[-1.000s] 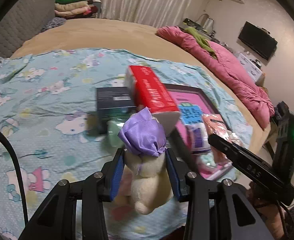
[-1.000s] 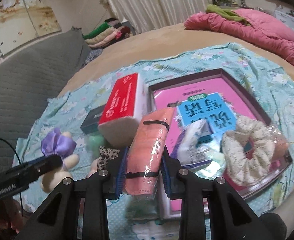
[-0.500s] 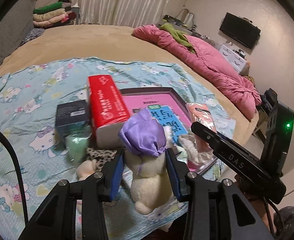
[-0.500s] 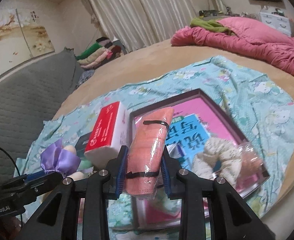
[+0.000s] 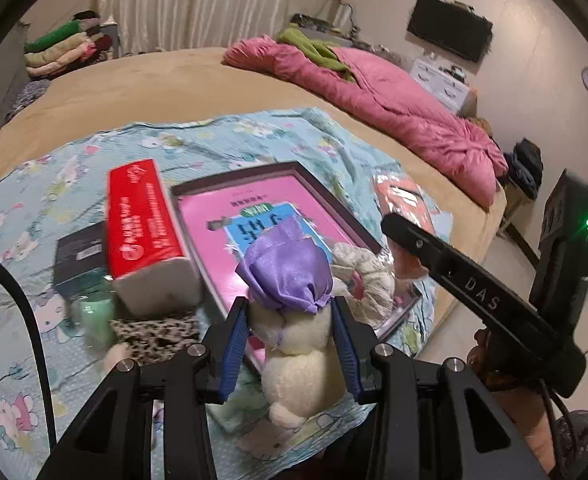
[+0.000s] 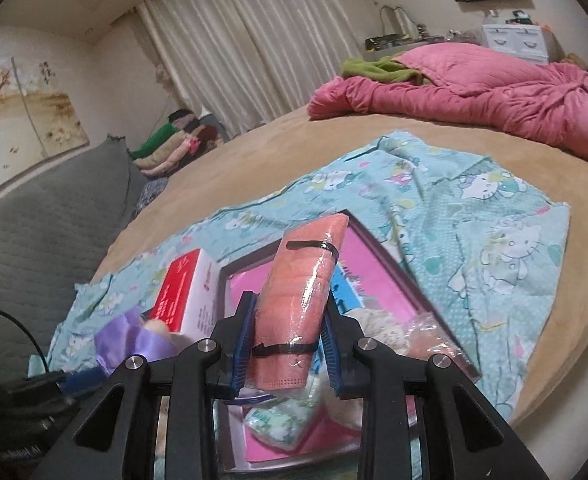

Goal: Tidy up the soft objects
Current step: 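Lift the pink pack and plush bear and carry both over the pink book tray, then lower the pink pack into the tray and open the right tool while the left releases the bear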

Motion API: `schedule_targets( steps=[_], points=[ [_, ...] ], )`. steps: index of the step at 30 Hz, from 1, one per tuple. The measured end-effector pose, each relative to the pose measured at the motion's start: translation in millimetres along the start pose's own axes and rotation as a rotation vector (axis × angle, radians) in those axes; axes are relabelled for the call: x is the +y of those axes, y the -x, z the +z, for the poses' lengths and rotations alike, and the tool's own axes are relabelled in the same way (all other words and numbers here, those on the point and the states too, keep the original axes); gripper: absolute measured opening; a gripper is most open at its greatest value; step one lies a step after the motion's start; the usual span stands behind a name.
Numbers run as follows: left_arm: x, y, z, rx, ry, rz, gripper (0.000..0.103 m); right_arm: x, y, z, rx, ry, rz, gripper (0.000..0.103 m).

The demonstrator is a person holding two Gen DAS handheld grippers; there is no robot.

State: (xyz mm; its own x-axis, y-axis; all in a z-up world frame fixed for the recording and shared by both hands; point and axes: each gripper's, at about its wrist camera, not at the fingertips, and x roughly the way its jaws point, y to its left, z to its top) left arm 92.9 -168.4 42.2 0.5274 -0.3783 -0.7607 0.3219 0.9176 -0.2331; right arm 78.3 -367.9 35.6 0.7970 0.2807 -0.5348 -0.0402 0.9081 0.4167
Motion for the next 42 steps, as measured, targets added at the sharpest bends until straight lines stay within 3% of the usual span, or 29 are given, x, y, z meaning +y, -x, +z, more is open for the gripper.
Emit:
schedule_targets(
  steps=[17,32,42],
  points=[
    [-36.9,-69.1,8.2,0.123,-0.073,-0.026,0.041,-20.5,-3.9,1.2,0.021,-0.033,0.01,0.031],
    [-31.2,-102.1,2.4,0.183,-0.084,-0.015,0.041,-38.0,-16.6,-2.5,0.067,-0.059,-0.012,0.031],
    [-8.6,-111.3,3.7,0.194,-0.027,-0.003,0.042,-32.4,-34.6,-10.2,0.133,-0.016,0.003,0.031]
  ],
)
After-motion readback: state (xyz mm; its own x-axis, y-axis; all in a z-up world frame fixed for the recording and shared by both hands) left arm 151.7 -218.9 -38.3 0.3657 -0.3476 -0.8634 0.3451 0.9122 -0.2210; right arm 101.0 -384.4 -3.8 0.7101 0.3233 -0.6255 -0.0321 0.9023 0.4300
